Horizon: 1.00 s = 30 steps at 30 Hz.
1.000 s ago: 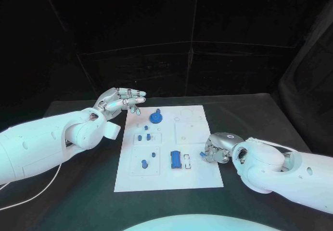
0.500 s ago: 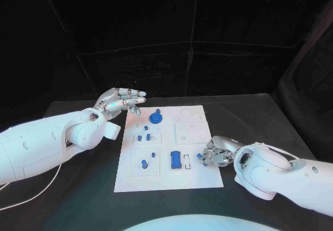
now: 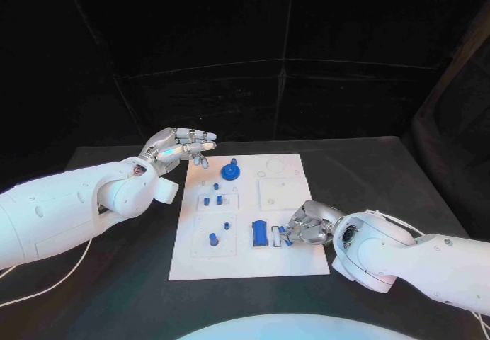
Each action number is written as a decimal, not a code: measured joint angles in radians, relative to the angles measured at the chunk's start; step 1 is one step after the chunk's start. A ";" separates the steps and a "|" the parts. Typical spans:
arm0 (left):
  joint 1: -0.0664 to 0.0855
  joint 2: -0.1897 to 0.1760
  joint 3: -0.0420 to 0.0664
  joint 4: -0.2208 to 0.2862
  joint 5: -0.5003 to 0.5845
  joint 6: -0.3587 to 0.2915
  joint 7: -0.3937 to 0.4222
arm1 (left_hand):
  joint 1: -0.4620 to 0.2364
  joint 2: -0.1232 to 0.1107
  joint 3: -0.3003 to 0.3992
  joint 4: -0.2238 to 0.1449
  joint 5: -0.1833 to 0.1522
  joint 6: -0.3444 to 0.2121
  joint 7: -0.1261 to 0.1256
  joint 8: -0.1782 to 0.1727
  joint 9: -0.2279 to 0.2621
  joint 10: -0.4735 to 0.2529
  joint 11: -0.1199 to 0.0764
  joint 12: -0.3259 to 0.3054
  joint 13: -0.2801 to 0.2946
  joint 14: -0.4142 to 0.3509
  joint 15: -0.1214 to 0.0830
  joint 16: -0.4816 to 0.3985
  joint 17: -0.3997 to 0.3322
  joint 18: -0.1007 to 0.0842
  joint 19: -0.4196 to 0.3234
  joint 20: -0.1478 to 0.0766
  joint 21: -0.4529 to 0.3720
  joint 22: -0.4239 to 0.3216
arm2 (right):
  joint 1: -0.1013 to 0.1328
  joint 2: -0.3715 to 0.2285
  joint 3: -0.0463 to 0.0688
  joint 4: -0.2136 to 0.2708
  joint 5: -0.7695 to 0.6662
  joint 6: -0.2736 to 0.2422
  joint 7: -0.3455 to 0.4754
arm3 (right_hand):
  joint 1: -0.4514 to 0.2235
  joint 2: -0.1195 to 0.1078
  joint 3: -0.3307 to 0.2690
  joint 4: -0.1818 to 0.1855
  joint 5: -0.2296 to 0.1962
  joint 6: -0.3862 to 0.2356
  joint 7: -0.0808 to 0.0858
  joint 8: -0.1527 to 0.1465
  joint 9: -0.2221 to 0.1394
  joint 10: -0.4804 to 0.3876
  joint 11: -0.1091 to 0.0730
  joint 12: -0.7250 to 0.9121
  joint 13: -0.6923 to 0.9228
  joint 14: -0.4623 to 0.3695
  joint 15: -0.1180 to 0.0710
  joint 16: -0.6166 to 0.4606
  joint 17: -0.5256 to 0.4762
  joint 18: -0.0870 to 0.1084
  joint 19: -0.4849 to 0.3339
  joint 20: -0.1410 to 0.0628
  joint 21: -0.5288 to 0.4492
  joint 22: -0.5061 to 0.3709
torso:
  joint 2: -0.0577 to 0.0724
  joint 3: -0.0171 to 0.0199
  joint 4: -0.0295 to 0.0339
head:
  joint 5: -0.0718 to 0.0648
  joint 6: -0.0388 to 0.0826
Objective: Assemble the parts on the task board
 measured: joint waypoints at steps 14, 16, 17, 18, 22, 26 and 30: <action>0.000 -0.001 0.000 0.002 0.000 0.001 -0.001 | 0.000 0.000 0.000 0.000 0.000 0.000 0.000 0.000 0.000 0.000 0.000 0.000 0.000 0.000 0.000 0.000 0.000 0.000 0.000 0.000 0.000 0.000 | 0.000 0.037 0.000 -0.029 0.028 -0.011 0.011 | -0.028 -0.020 0.002 0.027 0.000 0.007 -0.001 0.000 0.007 0.006 0.002 0.004 0.002 0.000 0.000 0.000 0.002 0.000 0.000 0.000 0.004 0.000 | -0.001 0.0006 -0.0001 | 0.005 -0.003; 0.000 -0.001 0.000 0.002 0.000 0.001 -0.001 | 0.000 0.000 0.000 0.000 0.000 0.000 0.000 0.000 0.000 0.000 0.000 0.000 0.000 0.000 0.000 0.000 0.000 0.000 0.000 0.000 0.000 0.000 | 0.000 0.040 0.000 -0.031 0.029 -0.010 0.011 | -0.040 -0.022 0.002 0.033 0.000 0.007 -0.001 0.001 0.008 0.007 0.000 0.004 0.002 0.000 0.000 0.000 0.002 0.000 0.000 0.000 0.004 0.000 | -0.001 0.0006 -0.0002 | 0.006 -0.004; 0.000 -0.001 0.000 0.002 0.000 0.001 -0.001 | 0.000 0.000 0.000 0.000 0.000 0.000 0.000 0.000 0.000 0.000 0.000 0.000 0.000 0.000 0.000 0.000 0.000 0.000 0.000 0.000 0.000 0.000 | 0.000 0.041 0.000 -0.032 0.029 -0.009 0.011 | -0.045 -0.025 -0.001 0.036 0.000 0.007 -0.001 0.001 0.008 0.007 0.000 0.004 0.002 0.000 0.000 0.000 0.002 0.000 0.000 0.000 0.004 0.000 | -0.001 0.0007 -0.0003 | 0.006 -0.004; 0.000 -0.001 0.000 0.002 0.000 0.001 -0.001 | 0.000 0.000 0.000 0.000 0.000 0.000 0.000 0.000 0.000 0.000 0.000 0.000 0.000 0.000 0.000 0.000 0.000 0.000 0.000 0.000 0.000 0.000 | 0.000 0.042 0.000 -0.033 0.028 -0.009 0.010 | -0.056 -0.024 -0.002 0.037 0.000 0.011 -0.004 0.001 0.008 0.007 0.000 0.004 0.002 0.000 0.000 0.000 0.001 0.000 0.000 0.000 0.004 0.000 | -0.001 0.0006 -0.0005 | 0.006 -0.004; 0.000 -0.001 0.000 0.002 0.000 0.001 -0.001 | 0.000 0.000 0.000 0.000 0.000 0.000 0.000 0.000 0.000 0.000 0.000 0.000 0.000 0.000 0.000 0.000 0.000 0.000 0.000 0.000 0.000 0.000 | 0.001 0.046 0.001 -0.036 0.024 -0.001 0.004 | -0.071 -0.028 -0.005 0.039 0.000 0.014 -0.001 0.004 0.009 0.007 0.000 0.004 0.001 0.000 0.000 0.000 -0.001 0.000 0.000 0.000 0.004 0.000 | -0.001 0.0007 -0.0010 | 0.007 -0.005; 0.000 -0.001 0.000 0.003 0.000 0.001 -0.002 | 0.000 0.000 0.000 0.000 0.000 0.000 0.000 0.000 0.000 0.000 0.000 0.000 0.000 0.000 0.000 0.000 0.000 0.000 0.000 0.000 0.000 0.000 | 0.002 0.049 0.001 -0.038 0.015 0.011 -0.003 | -0.085 -0.032 -0.008 0.042 0.000 0.014 -0.001 0.004 0.010 0.007 0.000 0.004 0.000 0.000 0.000 0.000 -0.003 0.000 0.000 0.000 0.004 0.000 | -0.001 0.0007 -0.0012 | 0.008 -0.006; 0.000 -0.001 0.000 0.003 0.000 0.002 -0.003 | 0.000 0.000 0.000 0.000 0.000 0.000 0.000 0.000 0.000 0.000 0.000 0.000 0.000 0.000 0.000 0.000 0.000 0.000 0.000 0.000 0.000 0.000 | 0.002 0.053 0.001 -0.039 0.008 0.023 -0.009 | -0.113 -0.028 -0.022 0.042 -0.012 0.014 0.000 0.007 0.009 0.007 0.000 0.002 -0.002 0.000 0.000 0.000 -0.006 0.000 0.000 0.000 0.004 0.000 | -0.001 0.0007 -0.0012 | 0.009 -0.007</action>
